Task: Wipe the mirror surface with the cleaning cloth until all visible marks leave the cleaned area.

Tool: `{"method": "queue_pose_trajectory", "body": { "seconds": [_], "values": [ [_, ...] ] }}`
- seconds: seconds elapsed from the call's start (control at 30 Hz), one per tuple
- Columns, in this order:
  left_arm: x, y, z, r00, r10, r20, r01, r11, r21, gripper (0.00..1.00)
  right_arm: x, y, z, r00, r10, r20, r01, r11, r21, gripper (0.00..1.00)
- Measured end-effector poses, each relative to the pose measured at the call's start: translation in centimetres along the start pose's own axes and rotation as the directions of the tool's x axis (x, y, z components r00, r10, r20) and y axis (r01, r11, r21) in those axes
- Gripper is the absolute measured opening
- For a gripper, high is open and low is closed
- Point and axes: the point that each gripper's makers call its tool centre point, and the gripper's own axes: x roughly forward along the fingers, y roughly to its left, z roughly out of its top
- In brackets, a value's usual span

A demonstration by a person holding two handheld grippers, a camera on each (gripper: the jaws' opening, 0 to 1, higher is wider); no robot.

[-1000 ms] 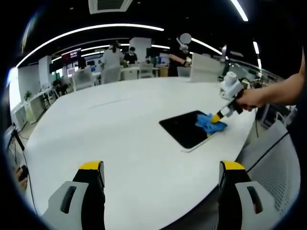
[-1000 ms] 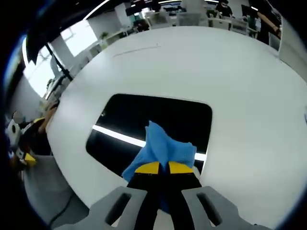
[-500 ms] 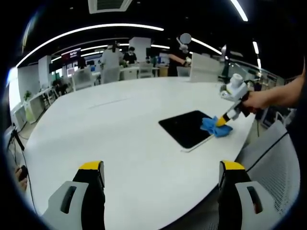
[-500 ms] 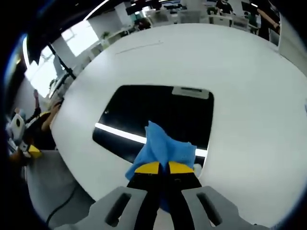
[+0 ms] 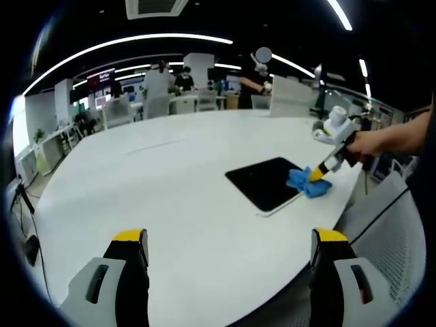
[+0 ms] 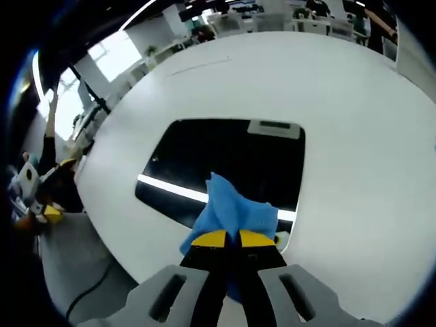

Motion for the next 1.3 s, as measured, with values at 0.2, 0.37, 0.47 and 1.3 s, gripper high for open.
{"method": "queue_pose_trajectory", "body": {
  "seconds": [0.2,0.37,0.47,1.3],
  "values": [
    [0.0,0.0,0.0,1.0,0.002,0.001,-0.002,1.0,0.0,0.99,0.0,-0.1,0.0,1.0,-0.003,-0.009,0.003,1.0,-0.003,0.0],
    [0.0,0.1,0.0,1.0,0.001,0.003,-0.001,1.0,0.0,0.99,-0.2,-0.5,0.0,1.0,-0.008,-0.008,0.008,1.0,-0.001,0.0],
    [0.1,0.0,0.0,1.0,0.0,0.003,0.0,1.0,0.001,0.99,-0.3,-0.8,-0.1,1.0,-0.012,-0.006,0.012,1.0,0.0,0.0],
    [0.0,-0.1,-0.1,1.0,-0.003,-0.004,0.003,1.0,-0.002,0.99,-0.8,-1.8,-0.5,0.999,-0.031,-0.018,0.031,0.999,0.019,0.0]
  ]
}}
